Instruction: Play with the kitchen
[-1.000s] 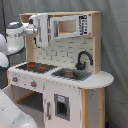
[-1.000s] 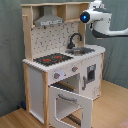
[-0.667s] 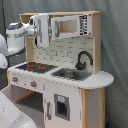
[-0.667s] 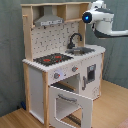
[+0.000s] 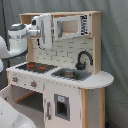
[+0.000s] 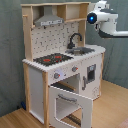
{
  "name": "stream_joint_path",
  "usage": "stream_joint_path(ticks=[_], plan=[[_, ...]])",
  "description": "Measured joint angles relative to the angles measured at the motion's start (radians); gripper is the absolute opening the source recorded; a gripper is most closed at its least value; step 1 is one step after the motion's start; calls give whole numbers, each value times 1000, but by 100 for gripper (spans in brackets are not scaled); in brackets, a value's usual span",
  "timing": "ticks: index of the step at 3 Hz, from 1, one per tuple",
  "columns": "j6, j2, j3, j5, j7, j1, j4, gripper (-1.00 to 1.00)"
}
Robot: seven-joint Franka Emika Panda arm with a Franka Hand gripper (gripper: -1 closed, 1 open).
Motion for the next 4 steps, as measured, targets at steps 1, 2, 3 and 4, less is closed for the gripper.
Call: stream_joint_path(ticks=[1,2,3,4], plan=[[79,-38,-32,0,0,5,-39,-100],[135,-54,-32,0,-1,23,-43,-100],[138,-54,-32,0,-1,28,-43,100],[145,-69,-25,0,-1,79,-37,100]])
